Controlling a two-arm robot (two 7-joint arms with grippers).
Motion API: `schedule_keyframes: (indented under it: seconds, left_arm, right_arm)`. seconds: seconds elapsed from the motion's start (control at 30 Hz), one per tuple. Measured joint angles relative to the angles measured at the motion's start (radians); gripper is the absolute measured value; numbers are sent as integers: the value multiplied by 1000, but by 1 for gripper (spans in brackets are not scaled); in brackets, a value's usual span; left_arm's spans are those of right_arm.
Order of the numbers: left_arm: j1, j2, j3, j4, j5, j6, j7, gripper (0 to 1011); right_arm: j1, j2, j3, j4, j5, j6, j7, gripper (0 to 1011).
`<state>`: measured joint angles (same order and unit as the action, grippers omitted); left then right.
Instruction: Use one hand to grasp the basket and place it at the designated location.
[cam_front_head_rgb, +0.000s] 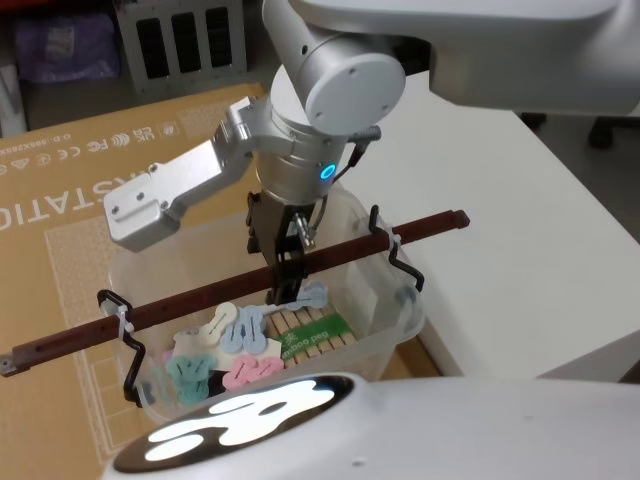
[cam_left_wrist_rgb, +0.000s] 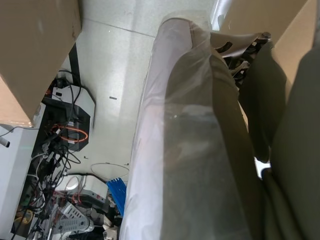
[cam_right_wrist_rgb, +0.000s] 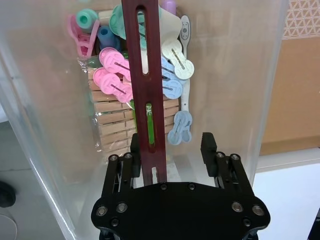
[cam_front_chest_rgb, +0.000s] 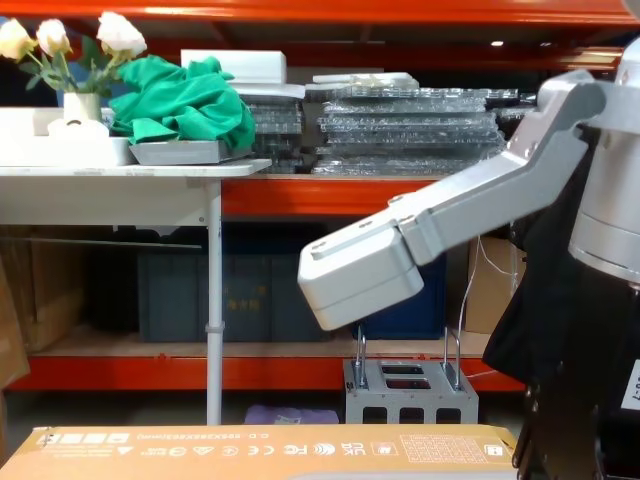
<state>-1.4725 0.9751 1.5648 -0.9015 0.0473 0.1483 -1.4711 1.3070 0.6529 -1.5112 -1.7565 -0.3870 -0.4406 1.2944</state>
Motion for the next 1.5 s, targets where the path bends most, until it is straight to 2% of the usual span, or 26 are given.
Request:
schedule_keyframes:
  seconds: [0.03, 0.2, 0.23, 0.33, 0.37, 0.5, 0.77, 1.17, 1.5]
  left_arm:
    - [0, 0, 0, 0, 0, 0, 0, 0]
    - [0, 0, 0, 0, 0, 0, 0, 0]
    - [0, 0, 0, 0, 0, 0, 0, 0]
    - [0, 0, 0, 0, 0, 0, 0, 0]
    - [0, 0, 0, 0, 0, 0, 0, 0]
    - [0, 0, 0, 0, 0, 0, 0, 0]
    - [0, 0, 0, 0, 0, 0, 0, 0]
    - [0, 0, 0, 0, 0, 0, 0, 0]
    - [0, 0, 0, 0, 0, 0, 0, 0]
  right_arm:
    - [0, 0, 1, 1, 1, 0, 0, 700]
    - [1, -2, 7, 15, 9, 1, -3, 560]
    - [3, -5, 11, 23, 15, 0, -3, 499]
    - [5, -7, 14, 31, 22, 0, -3, 439]
    - [6, -7, 17, 34, 24, 0, -3, 381]
    - [5, -6, 18, 35, 25, 1, -5, 264]
    - [-2, -1, 21, 34, 25, 4, -6, 258]
    - [-2, 3, 31, 36, 50, -2, -5, 258]
    - [8, 20, 56, 35, 93, -12, 2, 257]
